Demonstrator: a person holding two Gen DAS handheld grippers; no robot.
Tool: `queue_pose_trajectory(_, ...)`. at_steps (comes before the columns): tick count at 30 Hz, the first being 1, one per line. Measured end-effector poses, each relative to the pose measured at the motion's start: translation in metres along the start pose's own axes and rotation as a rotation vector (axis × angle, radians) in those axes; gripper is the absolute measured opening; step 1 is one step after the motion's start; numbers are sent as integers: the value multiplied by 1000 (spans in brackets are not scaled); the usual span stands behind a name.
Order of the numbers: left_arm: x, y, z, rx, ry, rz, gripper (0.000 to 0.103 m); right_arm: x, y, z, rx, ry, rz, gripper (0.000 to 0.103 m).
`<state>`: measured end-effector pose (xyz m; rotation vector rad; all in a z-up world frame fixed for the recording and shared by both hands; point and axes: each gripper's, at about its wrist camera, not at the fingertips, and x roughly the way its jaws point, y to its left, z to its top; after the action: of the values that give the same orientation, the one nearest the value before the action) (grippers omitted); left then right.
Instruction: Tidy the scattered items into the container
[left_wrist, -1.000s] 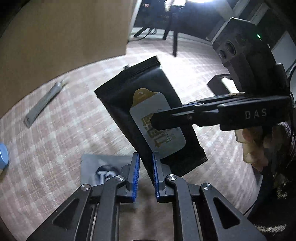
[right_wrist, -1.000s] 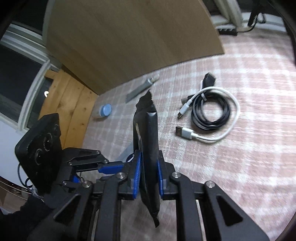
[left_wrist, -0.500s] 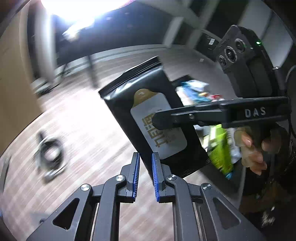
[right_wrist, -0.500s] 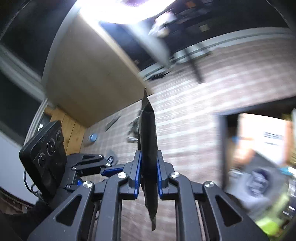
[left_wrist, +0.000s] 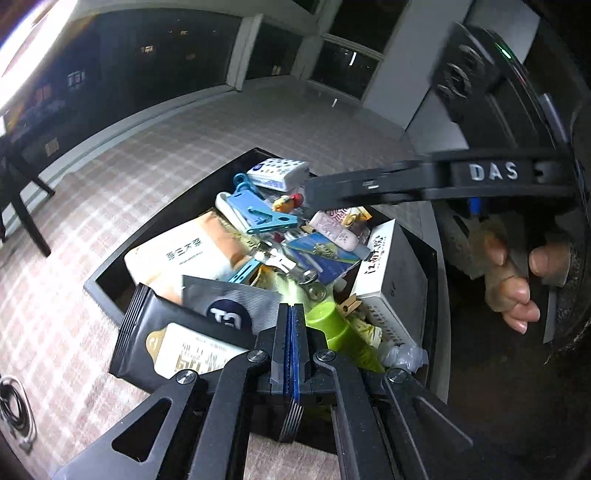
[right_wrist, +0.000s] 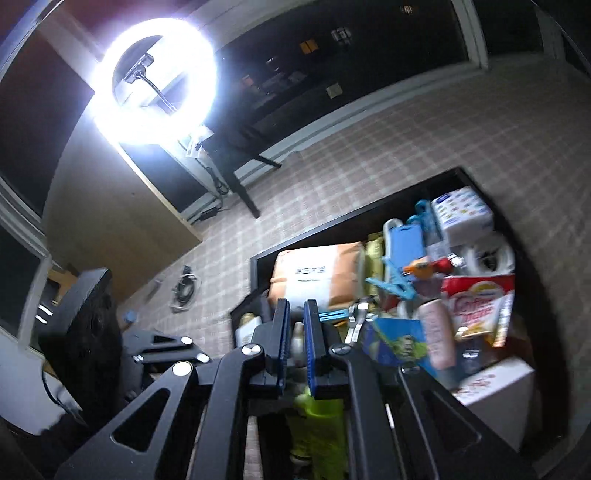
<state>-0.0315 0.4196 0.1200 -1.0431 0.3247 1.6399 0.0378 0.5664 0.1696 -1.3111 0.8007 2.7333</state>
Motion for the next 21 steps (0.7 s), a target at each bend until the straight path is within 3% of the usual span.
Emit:
queue_pose_trajectory(3,-13,15,-9,-31,-7,38,0,0,4,-1,-29,3,-13,15)
queue_pose_trajectory(5,-24,25,-16,-55,-21,68,0,5,9,-3,-27,-3,-17,42)
queue_pose_trajectory(7,-38,40,-25,-101,-32,86,0,8,14,-3,-43,-11,-32,52)
queue_pose_trajectory(10,-53,58,-43,-138,-42,135,0,13,23,-4,-59,-11,-44,52)
queue_pose_trajectory(13,-58,78,-61,-215,-19,135,0,20,33,-7,-81,0,-49,58)
queue_pose_trajectory(17,-58,87,-83,-262,-16,140,1,31,46,-12,-123,31,-51,58)
queue_pose_trajectory(21,-50,90,-96,-306,-11,107,16,43,63,-21,-185,60,-65,65)
